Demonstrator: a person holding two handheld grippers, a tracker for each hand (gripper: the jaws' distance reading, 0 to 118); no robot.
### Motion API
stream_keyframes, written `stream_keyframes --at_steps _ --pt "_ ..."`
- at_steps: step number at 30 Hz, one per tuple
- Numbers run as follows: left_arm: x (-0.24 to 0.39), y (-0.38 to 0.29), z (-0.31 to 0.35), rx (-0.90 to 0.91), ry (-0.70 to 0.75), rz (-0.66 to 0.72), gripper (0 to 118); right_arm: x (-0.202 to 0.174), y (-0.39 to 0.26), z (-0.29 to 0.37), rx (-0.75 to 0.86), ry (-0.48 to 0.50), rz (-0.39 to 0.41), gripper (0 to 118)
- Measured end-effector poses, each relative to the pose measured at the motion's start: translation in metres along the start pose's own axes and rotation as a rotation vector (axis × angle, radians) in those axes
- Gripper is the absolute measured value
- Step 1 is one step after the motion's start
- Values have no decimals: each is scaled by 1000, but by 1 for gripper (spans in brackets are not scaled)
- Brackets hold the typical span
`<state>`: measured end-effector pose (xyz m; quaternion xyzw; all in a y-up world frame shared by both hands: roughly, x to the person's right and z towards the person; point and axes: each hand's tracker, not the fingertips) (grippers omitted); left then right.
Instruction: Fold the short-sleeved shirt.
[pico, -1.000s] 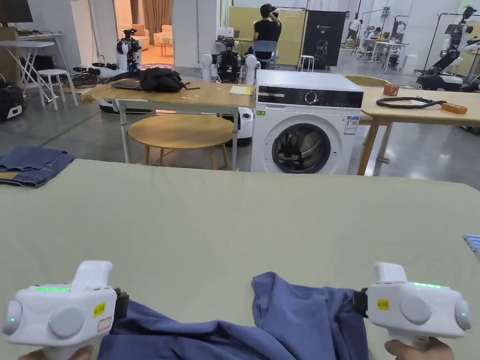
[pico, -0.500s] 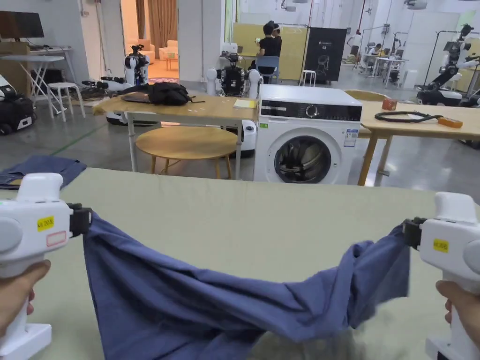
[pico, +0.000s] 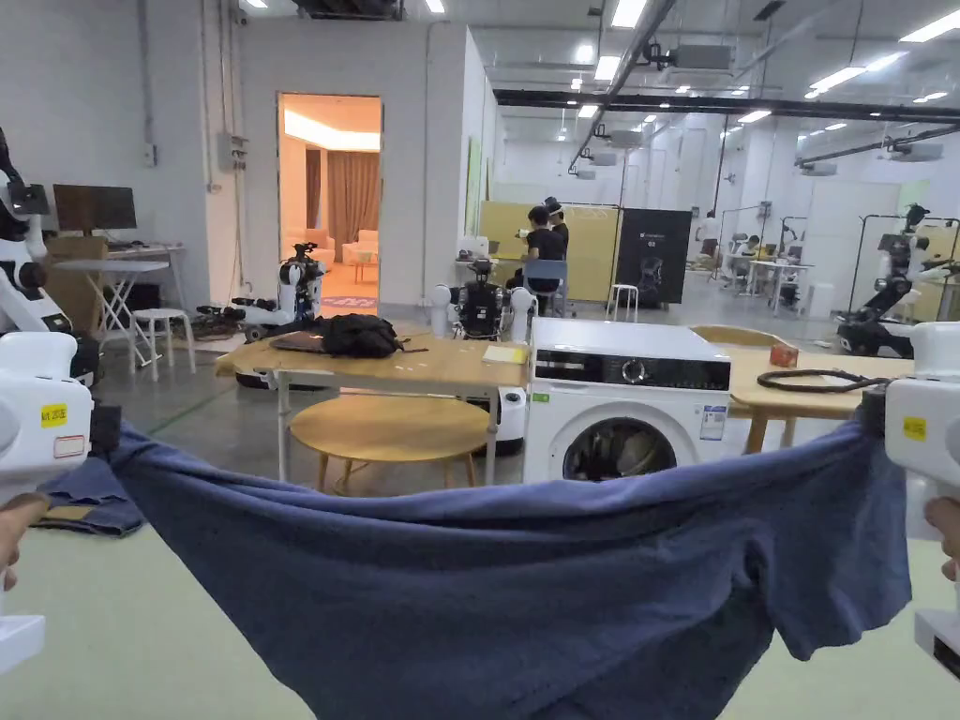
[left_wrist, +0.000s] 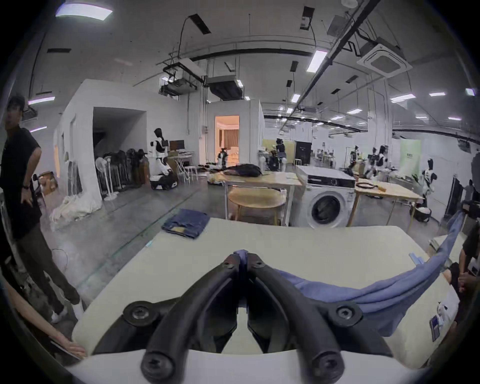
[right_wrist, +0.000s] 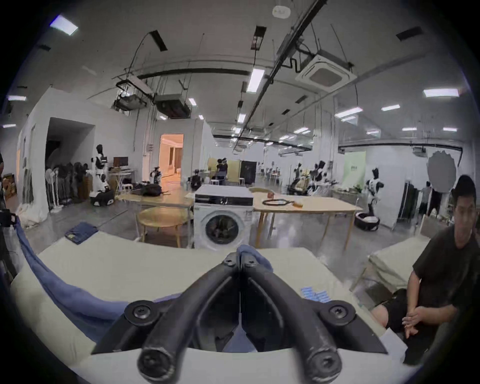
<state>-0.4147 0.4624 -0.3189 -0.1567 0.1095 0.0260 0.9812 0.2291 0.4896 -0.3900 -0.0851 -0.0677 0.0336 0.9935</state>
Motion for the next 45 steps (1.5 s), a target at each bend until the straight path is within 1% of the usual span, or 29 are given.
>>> stream_keyframes --at_steps 4,8,9,10,12,13,14,15,16,17,18,19,20,22,26,29,32,33,34,36,37,38,40,41,43,45 --pt "-3 35 -16 29 16 17 0 -1 26 -21 17 -29 -13 0" --pt "0 64 -32 59 43 -12 0 -5 42 -40 31 -69 -10 0" --pt "1 67 -33 73 90 -33 0 -6 42 -43 31 -78 -11 0" --pt "0 67 -34 75 80 -31 0 -5 41 -45 32 -86 -11 0" --pt "-2 63 -35 65 -23 80 0 -3 34 -50 27 -82 -36 0" --pt "2 56 -36 78 -49 79 0 -5 27 -49 28 -65 -52 0" --pt "11 46 -38 82 -16 37 0 -9 19 -51 18 -57 -45 0" --pt "17 36 -44 56 -16 -25 0 -14 7 -52 9 -56 -4 0" --pt "22 25 -47 32 -46 -27 0 -20 -3 -54 -5 -73 37 0" --pt "30 12 -50 30 -51 -78 0 -23 -15 -56 -33 -56 58 0" --pt "35 1 -52 24 -7 -87 0 -24 -25 -54 -24 -43 33 0" --pt "36 -11 -55 9 -43 -67 0 -24 -36 -53 -36 -36 23 0" --pt "36 -26 -54 3 -48 -54 0 -27 -49 -49 -54 -59 44 0" --pt "34 -49 -55 -33 -44 -50 0 -23 -70 -45 -86 -43 46 0" --pt "17 -95 -41 -68 -44 -59 0 -9 -113 -22 -138 -47 62 0" --pt "-1 -122 -16 -84 -56 -41 0 8 -143 5 -159 -53 53 0" --pt "-14 -149 15 -90 -39 -36 0 21 -175 37 -178 -69 63 0" --pt "-19 -160 26 -74 -15 -33 0 25 -184 47 -190 -79 62 0" --pt "-24 -167 35 -83 -21 -34 0 30 -192 55 -203 -76 56 0" --pt "-36 -189 53 -101 -37 26 0 38 -215 70 -247 -70 42 0" --pt "-40 -201 60 -116 -53 56 0 40 -227 75 -270 -55 26 0" --pt "-40 -212 64 -132 -44 48 0 39 -237 78 -289 -44 22 0" --pt "-39 -235 70 -160 -37 38 0 35 -257 84 -310 -48 50 0" --pt "-39 -248 72 -184 -51 63 0 33 -269 87 -319 -55 56 0" --pt "-35 -267 71 -230 -70 69 0 31 -286 89 -355 -41 50 0" --pt "-26 -286 70 -265 -66 50 0 25 -301 92 -374 -57 62 0"
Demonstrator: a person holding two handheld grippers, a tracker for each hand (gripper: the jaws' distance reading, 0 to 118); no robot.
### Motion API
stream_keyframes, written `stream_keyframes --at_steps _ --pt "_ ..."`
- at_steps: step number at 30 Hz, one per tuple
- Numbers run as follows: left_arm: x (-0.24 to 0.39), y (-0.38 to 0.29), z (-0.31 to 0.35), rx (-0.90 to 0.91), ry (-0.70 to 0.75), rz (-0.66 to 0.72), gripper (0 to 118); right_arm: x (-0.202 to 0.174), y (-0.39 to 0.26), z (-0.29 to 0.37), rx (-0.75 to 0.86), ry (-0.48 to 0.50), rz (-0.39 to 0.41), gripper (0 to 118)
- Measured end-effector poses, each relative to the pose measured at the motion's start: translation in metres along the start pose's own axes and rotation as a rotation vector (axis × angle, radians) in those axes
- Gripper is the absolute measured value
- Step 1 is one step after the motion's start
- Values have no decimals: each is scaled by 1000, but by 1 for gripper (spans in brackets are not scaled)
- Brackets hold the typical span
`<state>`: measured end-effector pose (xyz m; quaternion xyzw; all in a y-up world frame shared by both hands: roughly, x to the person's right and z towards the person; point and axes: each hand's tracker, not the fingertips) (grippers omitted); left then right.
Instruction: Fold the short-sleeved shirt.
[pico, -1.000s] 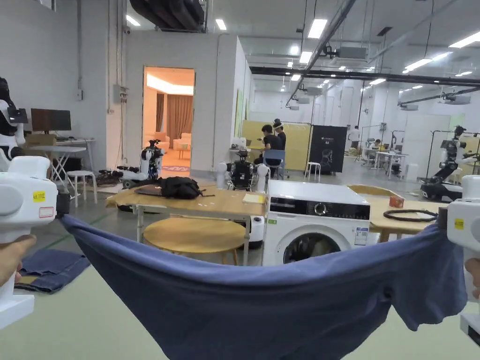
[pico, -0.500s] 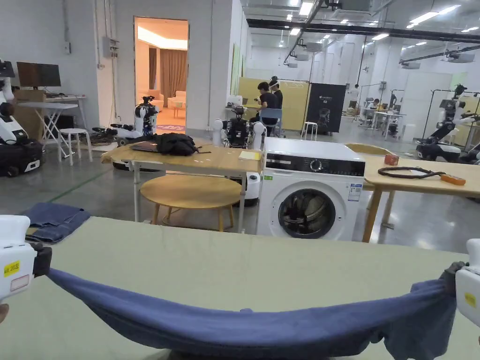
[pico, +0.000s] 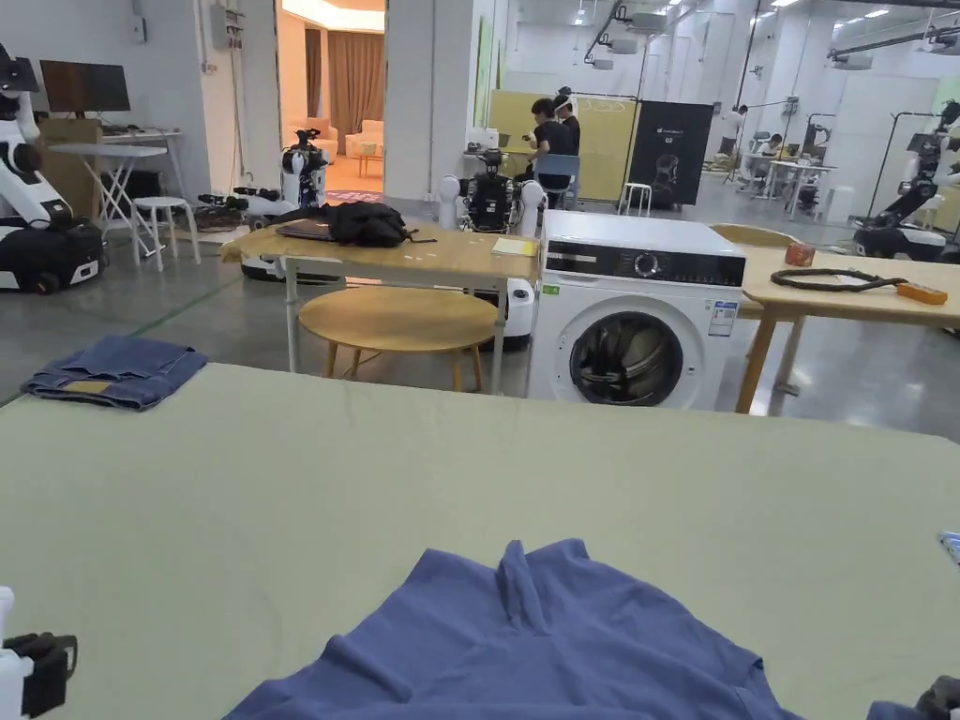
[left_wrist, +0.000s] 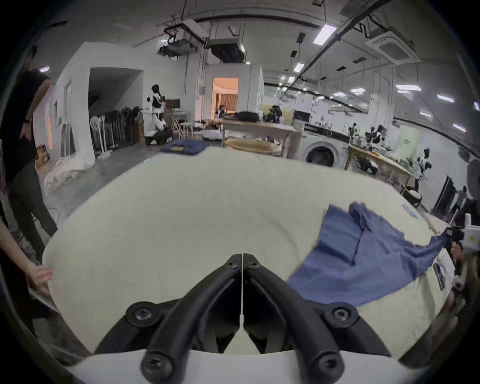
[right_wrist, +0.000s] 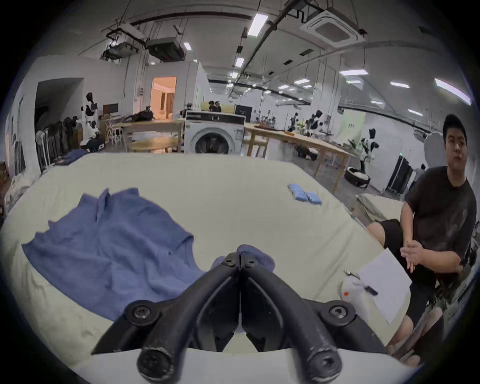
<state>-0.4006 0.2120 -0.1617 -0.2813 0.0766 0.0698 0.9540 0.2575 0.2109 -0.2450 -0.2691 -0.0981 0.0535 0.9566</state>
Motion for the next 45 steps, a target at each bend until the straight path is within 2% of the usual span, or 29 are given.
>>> stream_keyframes --at_steps 4,5,6,8,9,10,12,13,17,18,19,21,23,24,25,26,27,30,33,35,38,40,42,45 --pt "12 -20 -13 -38 -15 4 0 -5 -18 -10 -19 -21 11 0" --pt "16 -22 -14 -51 -22 12 0 -8 -20 -10 -13 -44 18 4" --pt "22 -25 -14 -50 -31 13 0 -12 -21 -9 -10 -54 23 19" --pt "32 -27 -16 -47 -28 2 0 -16 -20 -8 -10 -54 21 58" --pt "34 -28 -21 -42 -25 -7 0 -21 -20 -6 -3 -49 13 66" --pt "35 -28 -25 -34 -26 -11 0 -26 -20 -3 20 -45 7 66" --pt "45 -24 -22 10 -46 -17 22 -37 -18 2 48 -4 3 66" --pt "50 -23 -21 31 -57 -24 27 -45 -17 4 50 7 -4 67" --pt "82 -20 -15 115 -80 -87 29 -82 -16 19 121 135 -78 66" --pt "92 -20 -12 142 -71 -99 29 -93 -16 26 157 151 -84 61" --pt "98 -20 -9 165 -68 -111 29 -102 -15 30 177 160 -90 49" --pt "111 -21 -2 235 -62 -122 29 -120 -16 42 243 198 -97 8" --pt "126 -23 6 295 -38 -125 27 -139 -15 50 269 195 -96 7" --pt "132 -23 8 295 -38 -128 27 -146 -14 54 286 229 -117 7" --pt "136 -22 10 301 -40 -130 22 -150 -14 57 303 261 -137 5" --pt "141 -22 11 310 -44 -124 10 -156 -14 59 312 262 -133 0" --pt "144 -22 13 317 -44 -120 0 -163 -14 62 322 239 -128 0" --pt "146 -20 15 314 -55 -80 0 -171 -10 63 298 275 -159 0" --pt "142 -21 15 283 -41 -75 0 -178 -10 62 265 250 -129 0" --pt "130 -20 14 236 -31 -81 0 -174 -14 64 281 307 -145 0" --pt "100 -16 8 164 -8 -57 0 -175 -13 64 215 312 -54 0" --pt "78 -12 1 94 10 -37 0 -174 -13 67 216 331 -71 0" --pt "57 -7 -10 22 5 -7 0 -175 -15 65 205 314 -38 0" --pt "34 -3 -26 -73 -30 18 0 -176 -18 62 194 320 -31 0"
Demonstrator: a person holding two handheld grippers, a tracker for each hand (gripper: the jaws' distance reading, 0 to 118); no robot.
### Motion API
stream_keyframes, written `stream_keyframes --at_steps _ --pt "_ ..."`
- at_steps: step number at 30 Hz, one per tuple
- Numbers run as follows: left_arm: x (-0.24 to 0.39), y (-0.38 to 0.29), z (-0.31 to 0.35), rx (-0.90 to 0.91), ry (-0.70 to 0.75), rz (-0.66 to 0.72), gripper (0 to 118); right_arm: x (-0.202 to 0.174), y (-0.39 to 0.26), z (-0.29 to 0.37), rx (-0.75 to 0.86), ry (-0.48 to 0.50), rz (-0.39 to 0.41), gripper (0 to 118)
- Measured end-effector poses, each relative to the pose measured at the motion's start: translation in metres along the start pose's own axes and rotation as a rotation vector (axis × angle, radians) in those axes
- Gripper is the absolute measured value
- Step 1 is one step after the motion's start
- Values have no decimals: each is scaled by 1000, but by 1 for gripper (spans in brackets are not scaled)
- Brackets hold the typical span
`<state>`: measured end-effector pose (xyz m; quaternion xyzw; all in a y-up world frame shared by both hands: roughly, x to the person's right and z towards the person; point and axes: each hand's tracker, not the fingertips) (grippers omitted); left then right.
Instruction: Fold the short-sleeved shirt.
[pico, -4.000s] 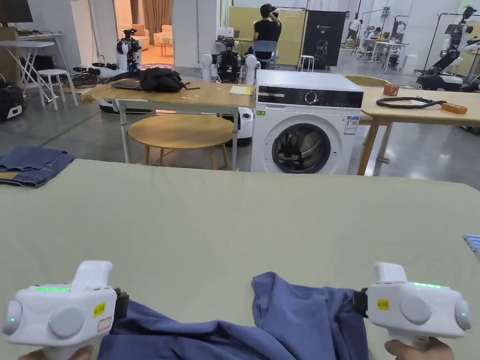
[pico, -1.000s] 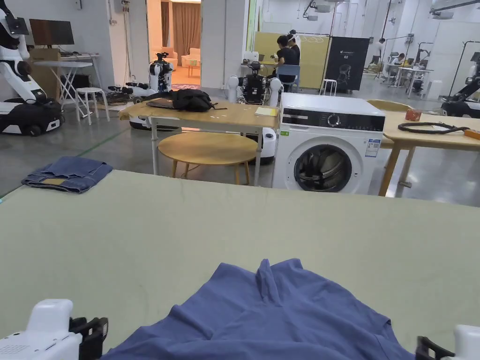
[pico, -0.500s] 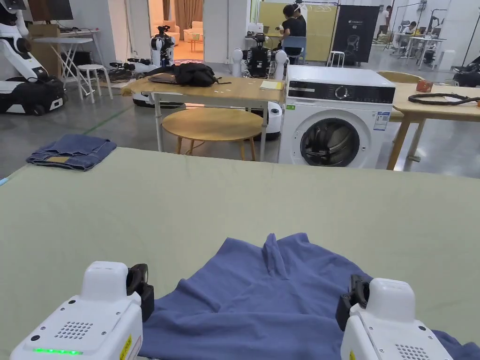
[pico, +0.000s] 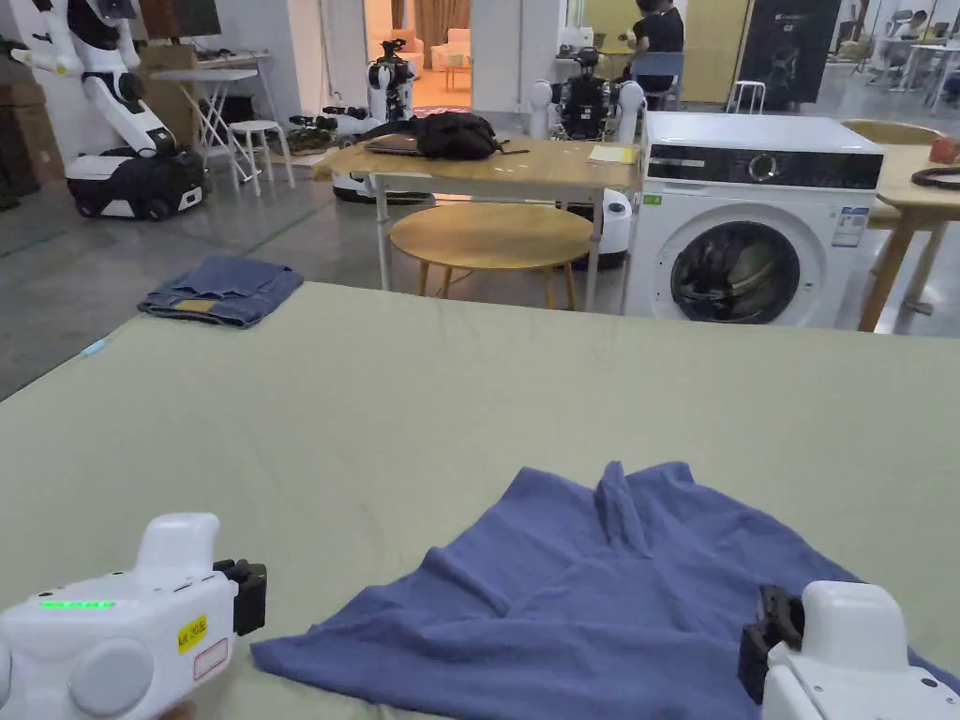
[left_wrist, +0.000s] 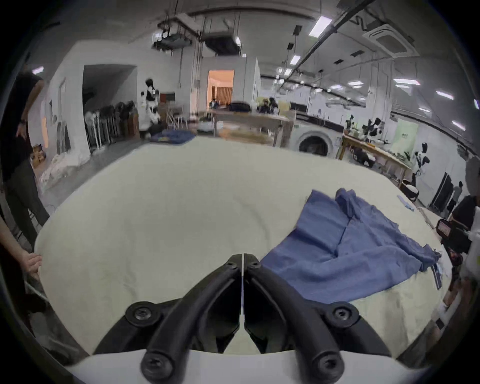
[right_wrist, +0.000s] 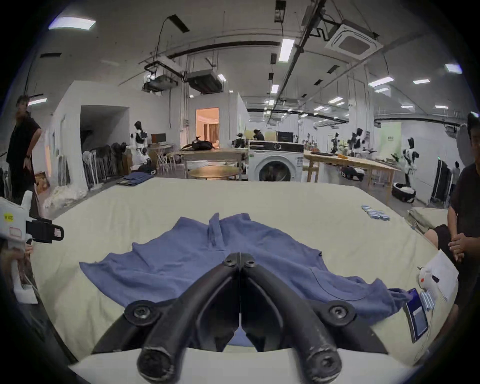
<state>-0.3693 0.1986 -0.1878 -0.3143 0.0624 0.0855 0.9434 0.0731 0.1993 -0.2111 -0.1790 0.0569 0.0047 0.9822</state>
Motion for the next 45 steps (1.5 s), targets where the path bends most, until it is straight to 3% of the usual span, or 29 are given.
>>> stream_keyframes --at_steps 4,6,7,10,16,18,21,27,32,34,35,36,37,39,40,45 --pt "-20 6 -31 -176 -41 71 4 1 -5 -8 -38 2 7 0" --pt "-26 7 -48 -240 -65 95 44 3 -8 -10 -57 3 3 0" --pt "-29 6 -55 -263 -72 117 51 3 -10 -12 -64 2 5 0" --pt "-29 2 -73 -300 -64 168 53 5 -15 -14 -84 -8 17 0" --pt "-14 -12 -113 -409 12 153 52 11 -22 -20 -121 -15 16 0" --pt "6 -20 -108 -355 108 39 37 13 -24 -21 -134 -21 17 0" --pt "21 -26 -108 -346 52 8 0 18 -27 -27 -149 -28 -1 0" --pt "9 -25 -96 -295 17 45 0 38 -11 -62 -189 -16 -23 0" --pt "5 -28 -77 -258 1 47 0 66 37 -142 -260 9 -13 0" --pt "5 -27 -74 -235 -2 57 0 72 56 -182 -312 27 -7 16" --pt "4 -28 -74 -239 -4 67 0 78 66 -207 -323 40 8 29" --pt "3 -29 -72 -234 -5 73 0 81 73 -229 -366 72 18 52" --pt "4 -28 -73 -232 -4 74 0 81 78 -251 -406 70 39 58" --pt "4 -30 -74 -244 -1 77 0 85 83 -295 -503 90 78 63" --pt "4 -31 -74 -242 -1 79 0 84 82 -311 -528 80 100 72" --pt "4 -34 -81 -260 8 84 0 88 65 -378 -646 103 118 76"
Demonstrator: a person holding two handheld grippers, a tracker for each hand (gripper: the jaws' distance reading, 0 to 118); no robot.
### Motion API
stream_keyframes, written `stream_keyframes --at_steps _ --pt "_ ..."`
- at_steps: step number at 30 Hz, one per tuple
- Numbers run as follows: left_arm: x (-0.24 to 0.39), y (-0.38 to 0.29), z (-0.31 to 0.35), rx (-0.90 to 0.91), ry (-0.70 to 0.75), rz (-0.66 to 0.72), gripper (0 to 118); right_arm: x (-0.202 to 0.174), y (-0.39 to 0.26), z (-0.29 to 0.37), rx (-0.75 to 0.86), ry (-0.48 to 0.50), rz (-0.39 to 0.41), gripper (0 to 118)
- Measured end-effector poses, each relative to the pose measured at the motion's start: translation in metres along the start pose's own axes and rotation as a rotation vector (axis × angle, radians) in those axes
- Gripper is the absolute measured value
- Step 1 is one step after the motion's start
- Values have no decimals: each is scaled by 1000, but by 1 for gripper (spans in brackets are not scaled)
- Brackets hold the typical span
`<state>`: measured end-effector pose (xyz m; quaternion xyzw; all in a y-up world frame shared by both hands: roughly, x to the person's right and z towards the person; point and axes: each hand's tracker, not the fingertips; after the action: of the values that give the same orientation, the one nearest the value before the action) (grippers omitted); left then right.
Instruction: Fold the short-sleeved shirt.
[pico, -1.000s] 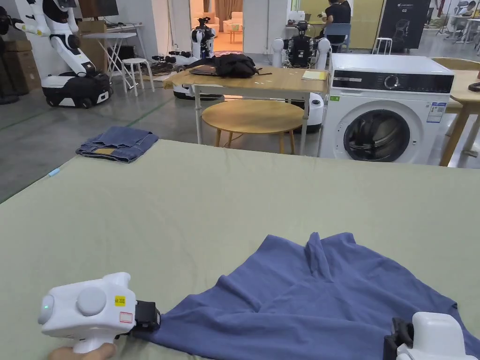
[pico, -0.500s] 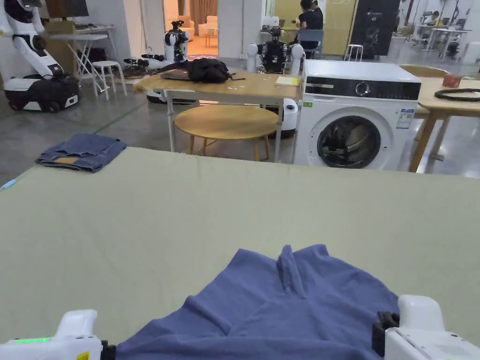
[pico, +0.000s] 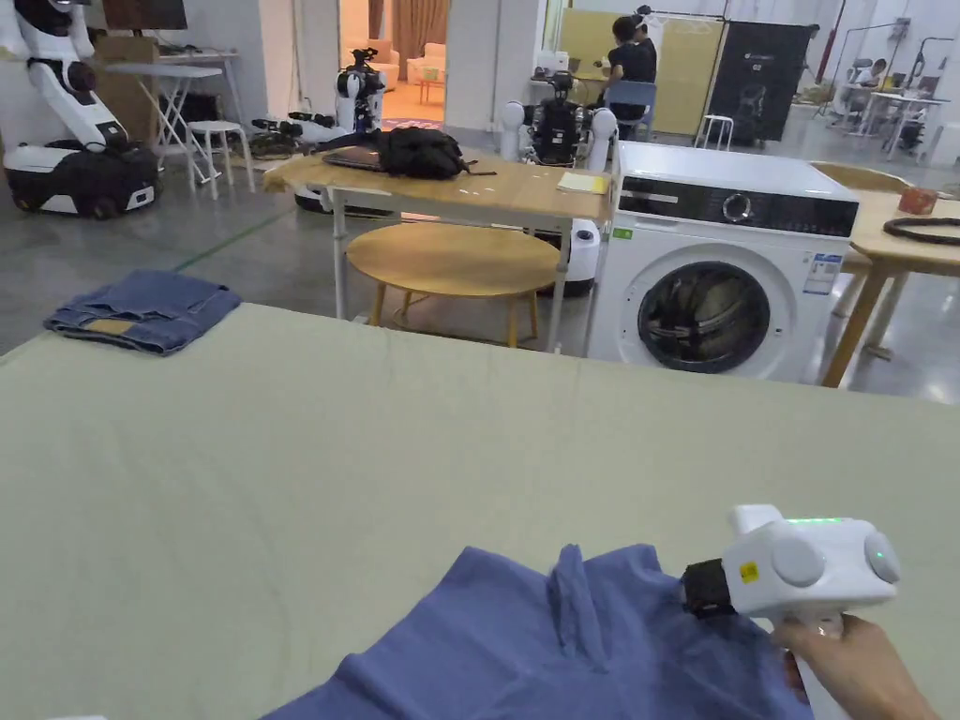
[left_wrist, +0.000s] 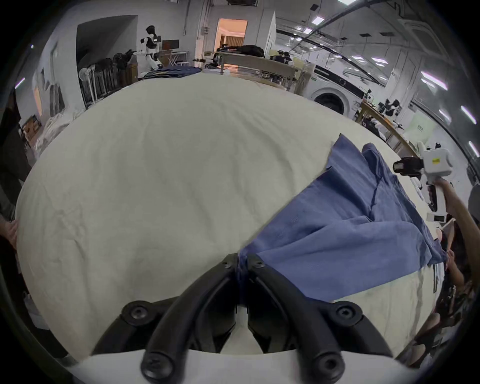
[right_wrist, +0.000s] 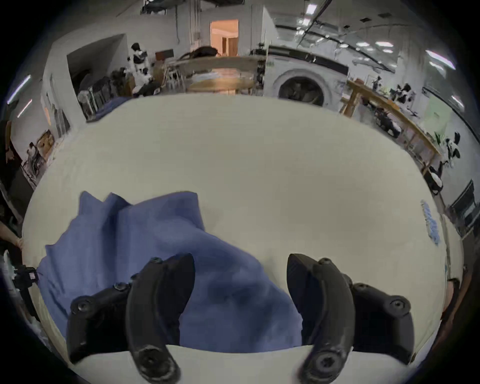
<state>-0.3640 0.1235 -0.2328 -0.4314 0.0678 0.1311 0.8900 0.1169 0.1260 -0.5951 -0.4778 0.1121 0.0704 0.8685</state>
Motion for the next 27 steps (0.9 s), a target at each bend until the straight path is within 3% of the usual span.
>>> stream_keyframes --at_steps 3,5,8,9,10,11,14,17,19,24,27 --pt "0 0 0 -2 1 -1 0 1 -5 -26 -119 5 23 76" --pt "2 2 2 0 1 2 0 1 -7 -15 -55 2 -1 75" --pt "5 4 5 14 3 -21 0 -10 -13 -9 -36 -5 17 58" --pt "6 4 6 19 6 -29 0 -17 -14 -6 -27 -20 35 49" --pt "7 5 8 23 6 -33 0 -20 -15 -3 -24 -23 49 30" --pt "7 5 11 28 6 -35 0 -24 -16 0 -13 -24 58 1" --pt "8 6 18 52 -5 -29 0 -31 -23 14 17 -30 71 1" --pt "10 10 32 91 -15 -41 0 -30 -30 52 146 -64 49 1" --pt "12 12 45 128 -27 -58 0 -25 -33 88 229 -63 0 1" --pt "18 28 84 246 -74 -76 0 -14 -37 192 415 -155 59 1" --pt "26 51 112 322 -106 -85 0 -2 -36 261 528 -203 21 1"
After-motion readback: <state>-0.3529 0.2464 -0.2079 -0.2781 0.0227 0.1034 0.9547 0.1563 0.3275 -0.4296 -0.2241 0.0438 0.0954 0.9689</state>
